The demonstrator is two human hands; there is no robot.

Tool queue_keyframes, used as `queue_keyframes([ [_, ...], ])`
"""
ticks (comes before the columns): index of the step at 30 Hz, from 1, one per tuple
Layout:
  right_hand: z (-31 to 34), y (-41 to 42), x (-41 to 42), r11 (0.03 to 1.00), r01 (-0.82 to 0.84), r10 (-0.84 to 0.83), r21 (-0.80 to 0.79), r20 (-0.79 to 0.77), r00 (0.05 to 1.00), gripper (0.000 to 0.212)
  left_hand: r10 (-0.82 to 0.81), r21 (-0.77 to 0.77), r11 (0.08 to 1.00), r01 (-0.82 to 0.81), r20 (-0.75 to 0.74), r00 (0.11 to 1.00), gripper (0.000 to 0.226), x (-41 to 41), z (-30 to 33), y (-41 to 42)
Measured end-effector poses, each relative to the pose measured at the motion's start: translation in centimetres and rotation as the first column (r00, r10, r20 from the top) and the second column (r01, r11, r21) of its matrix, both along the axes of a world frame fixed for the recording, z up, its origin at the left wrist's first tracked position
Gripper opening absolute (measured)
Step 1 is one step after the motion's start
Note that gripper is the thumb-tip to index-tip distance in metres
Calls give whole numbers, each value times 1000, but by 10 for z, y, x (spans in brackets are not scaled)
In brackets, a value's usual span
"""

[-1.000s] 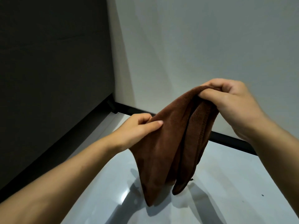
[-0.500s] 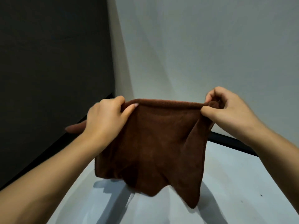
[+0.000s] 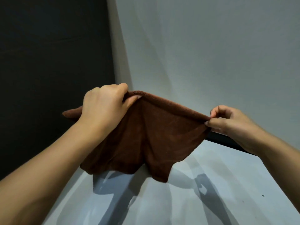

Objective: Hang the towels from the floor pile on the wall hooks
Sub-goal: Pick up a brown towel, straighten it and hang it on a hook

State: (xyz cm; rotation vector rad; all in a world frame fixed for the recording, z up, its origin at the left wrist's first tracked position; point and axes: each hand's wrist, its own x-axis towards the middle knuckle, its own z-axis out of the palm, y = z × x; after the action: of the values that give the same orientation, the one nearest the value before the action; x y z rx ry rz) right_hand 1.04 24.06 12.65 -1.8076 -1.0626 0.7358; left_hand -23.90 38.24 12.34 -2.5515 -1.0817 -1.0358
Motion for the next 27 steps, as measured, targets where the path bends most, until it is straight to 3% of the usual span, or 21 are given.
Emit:
queue_keyframes([
  [7, -13, -6, 2, 979, -116, 154, -168, 236, 959, 36, -17, 40, 999, 18, -35, 999, 56, 1, 1, 1],
  [11, -13, -6, 4, 986, -136, 159, -100, 295, 942, 41, -12, 9, 1000, 12, -17, 1000, 49, 0, 2, 2],
  [15, -15, -7, 5, 996, -60, 18, 66, 511, 859, 42, 11, 8, 1000, -11, -16, 1000, 50, -3, 3, 4],
  [19, -20, -12, 9, 979, -32, -86, 202, 550, 831, 34, 6, 13, 1000, -6, -6, 1000, 51, -5, 2, 6],
  [22, -23, -10, 13, 987, -6, -94, 160, 607, 789, 35, -26, 64, 998, 27, -17, 1000, 54, -2, 1, 6],
  [27, -19, 0, 0, 997, -43, -8, 67, 614, 789, 20, -104, 232, 965, 120, -80, 991, 48, 6, 0, 3],
])
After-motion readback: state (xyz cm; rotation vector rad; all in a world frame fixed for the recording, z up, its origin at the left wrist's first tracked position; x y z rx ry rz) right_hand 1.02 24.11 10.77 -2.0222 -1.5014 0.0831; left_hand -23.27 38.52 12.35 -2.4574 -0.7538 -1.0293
